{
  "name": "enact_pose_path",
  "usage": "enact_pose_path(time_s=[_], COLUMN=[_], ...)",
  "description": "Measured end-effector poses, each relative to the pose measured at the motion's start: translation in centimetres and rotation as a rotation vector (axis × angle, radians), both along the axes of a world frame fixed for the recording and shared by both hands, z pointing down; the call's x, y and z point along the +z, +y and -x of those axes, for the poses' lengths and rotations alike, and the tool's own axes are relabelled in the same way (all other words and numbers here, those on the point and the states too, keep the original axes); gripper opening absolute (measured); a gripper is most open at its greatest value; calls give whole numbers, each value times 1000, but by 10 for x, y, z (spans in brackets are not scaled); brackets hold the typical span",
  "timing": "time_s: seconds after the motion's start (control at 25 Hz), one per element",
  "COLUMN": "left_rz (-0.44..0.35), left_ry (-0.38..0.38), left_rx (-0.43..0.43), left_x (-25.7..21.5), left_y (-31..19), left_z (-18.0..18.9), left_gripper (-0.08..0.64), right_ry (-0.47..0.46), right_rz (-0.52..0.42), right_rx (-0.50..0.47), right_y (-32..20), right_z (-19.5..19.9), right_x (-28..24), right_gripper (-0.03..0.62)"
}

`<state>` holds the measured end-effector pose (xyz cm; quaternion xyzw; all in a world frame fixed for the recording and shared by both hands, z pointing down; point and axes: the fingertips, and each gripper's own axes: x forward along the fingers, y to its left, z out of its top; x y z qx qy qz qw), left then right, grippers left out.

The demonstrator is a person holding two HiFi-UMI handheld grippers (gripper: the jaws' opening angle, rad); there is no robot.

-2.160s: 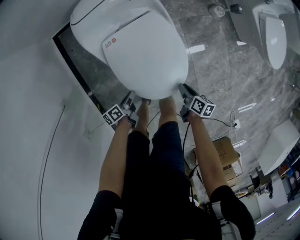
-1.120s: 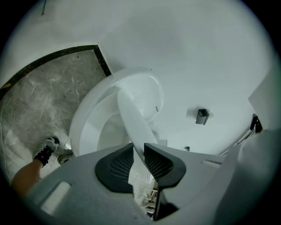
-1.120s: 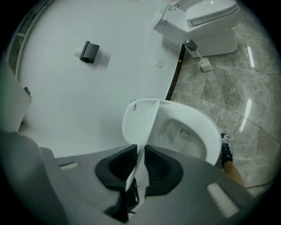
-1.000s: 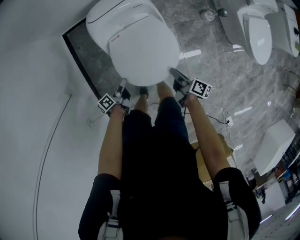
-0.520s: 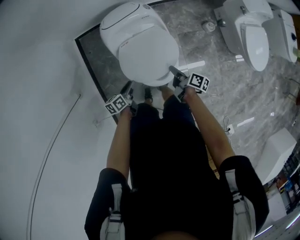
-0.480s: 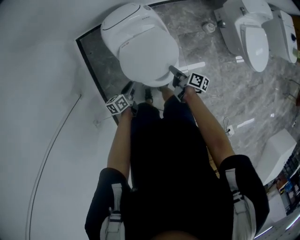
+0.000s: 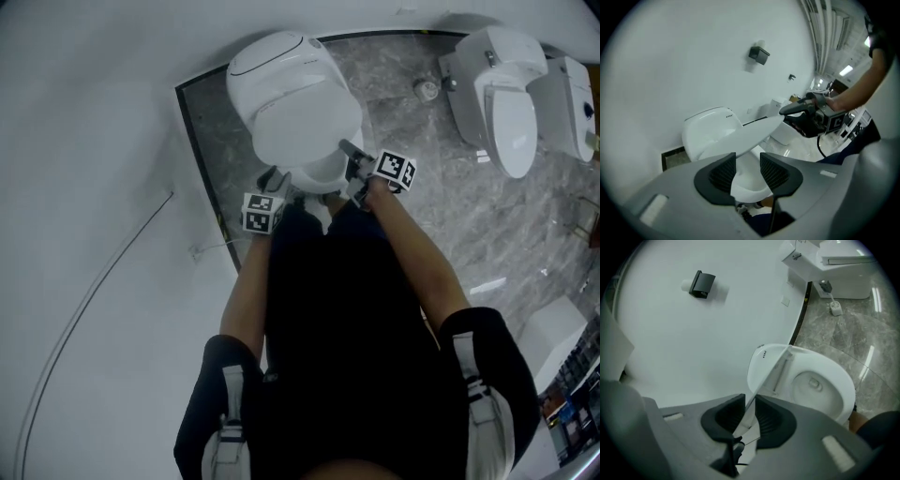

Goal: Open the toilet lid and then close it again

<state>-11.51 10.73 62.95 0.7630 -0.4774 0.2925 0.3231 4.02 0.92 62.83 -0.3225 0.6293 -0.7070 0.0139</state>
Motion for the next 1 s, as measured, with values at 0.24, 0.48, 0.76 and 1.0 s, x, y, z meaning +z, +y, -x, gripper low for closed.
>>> enact_pose_path(time_s=[0.24, 0.48, 0.76, 1.0], left_rz=[-84, -144, -177, -200], left_ry=[-150, -284, -205, -188], left_rx=[130, 301, 366, 244], left_x=[-16, -23, -37, -56], left_y=[-15, -55, -85, -143], left_z=[6, 14, 32, 65], left_gripper=[146, 95, 89, 78], right_ry=[5, -19, 99, 171], right_rz=[-18, -16, -137, -237], right_rx=[-33, 94, 21, -115], right_y=[-14, -38, -57, -40], right_z=[14, 24, 37, 17], right_x=[-13, -26, -48, -61], right_gripper=[77, 72, 104, 104])
